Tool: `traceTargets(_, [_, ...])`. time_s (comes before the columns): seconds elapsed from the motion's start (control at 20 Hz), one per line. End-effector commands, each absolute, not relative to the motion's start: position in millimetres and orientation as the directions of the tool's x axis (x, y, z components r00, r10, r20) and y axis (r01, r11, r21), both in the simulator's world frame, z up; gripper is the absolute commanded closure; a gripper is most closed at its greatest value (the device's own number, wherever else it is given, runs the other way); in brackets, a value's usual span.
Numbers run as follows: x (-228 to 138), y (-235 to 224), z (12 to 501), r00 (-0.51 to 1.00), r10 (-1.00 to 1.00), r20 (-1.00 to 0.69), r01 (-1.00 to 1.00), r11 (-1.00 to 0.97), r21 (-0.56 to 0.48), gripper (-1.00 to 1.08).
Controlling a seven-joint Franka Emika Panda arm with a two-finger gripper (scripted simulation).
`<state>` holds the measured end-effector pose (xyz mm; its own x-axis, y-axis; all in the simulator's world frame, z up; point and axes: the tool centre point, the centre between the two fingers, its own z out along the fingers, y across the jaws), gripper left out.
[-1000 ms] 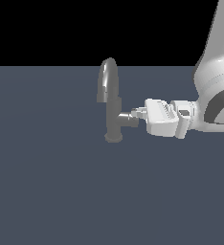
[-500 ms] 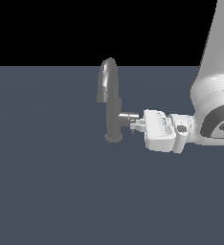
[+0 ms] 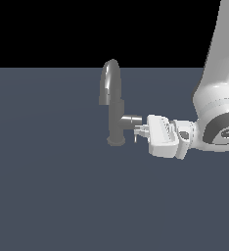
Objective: Turn on the faucet by rotating a designated handle.
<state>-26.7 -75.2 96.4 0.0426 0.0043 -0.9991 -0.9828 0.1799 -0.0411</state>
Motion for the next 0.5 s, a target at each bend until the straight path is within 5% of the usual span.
traceTargets(0.0, [-25.6, -73.2, 73.2, 0.017, 0.0, -1.0, -0.982, 0.186, -0.017, 1.08])
traceTargets(0.45, [-17.6, -75.9, 43.9, 0.002, 0.0, -1.0, -0.982, 0.188, -0.002, 1.08])
